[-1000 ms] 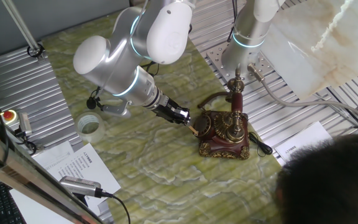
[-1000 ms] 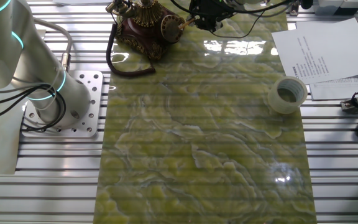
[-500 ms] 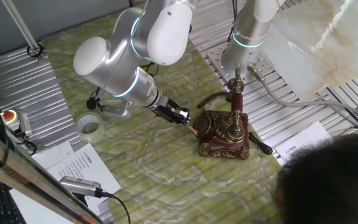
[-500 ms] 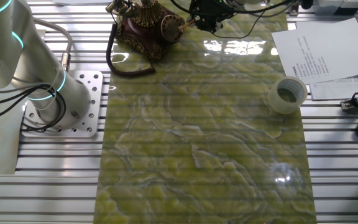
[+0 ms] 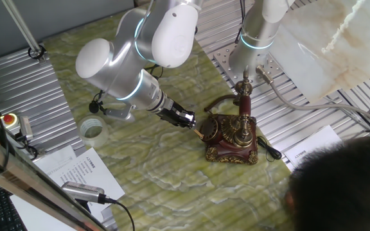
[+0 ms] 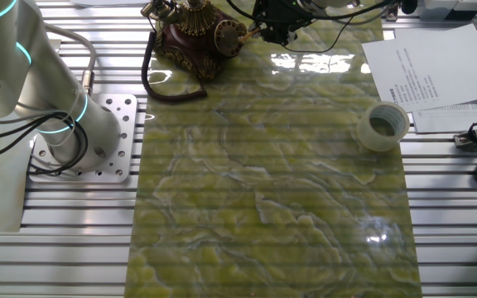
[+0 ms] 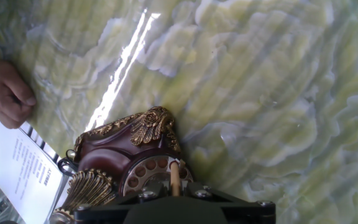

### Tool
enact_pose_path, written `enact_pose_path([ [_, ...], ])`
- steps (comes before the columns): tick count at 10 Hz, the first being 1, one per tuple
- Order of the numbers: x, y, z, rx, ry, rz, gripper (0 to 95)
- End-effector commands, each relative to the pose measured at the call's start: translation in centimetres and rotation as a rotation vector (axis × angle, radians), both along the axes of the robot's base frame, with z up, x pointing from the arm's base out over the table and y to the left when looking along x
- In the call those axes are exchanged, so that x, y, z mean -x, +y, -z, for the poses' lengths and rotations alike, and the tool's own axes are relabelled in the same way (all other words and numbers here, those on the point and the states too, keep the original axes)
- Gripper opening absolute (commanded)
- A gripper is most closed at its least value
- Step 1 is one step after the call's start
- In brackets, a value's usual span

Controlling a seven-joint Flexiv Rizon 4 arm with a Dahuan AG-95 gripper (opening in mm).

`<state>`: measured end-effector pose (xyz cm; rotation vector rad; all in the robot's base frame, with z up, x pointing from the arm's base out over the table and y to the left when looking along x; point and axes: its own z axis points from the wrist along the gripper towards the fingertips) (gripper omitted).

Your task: Dial a number on an old rotary phone

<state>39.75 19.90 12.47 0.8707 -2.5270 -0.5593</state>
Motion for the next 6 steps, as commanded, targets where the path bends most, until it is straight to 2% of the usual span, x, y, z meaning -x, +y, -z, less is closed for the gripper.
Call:
enact_pose_path([
  [1, -0.04, -0.16, 0.1, -0.002, 0.001, 0.004, 0.0],
  [6, -0.21, -0.01, -0.03, -0.002, 0.003, 0.01, 0.0],
])
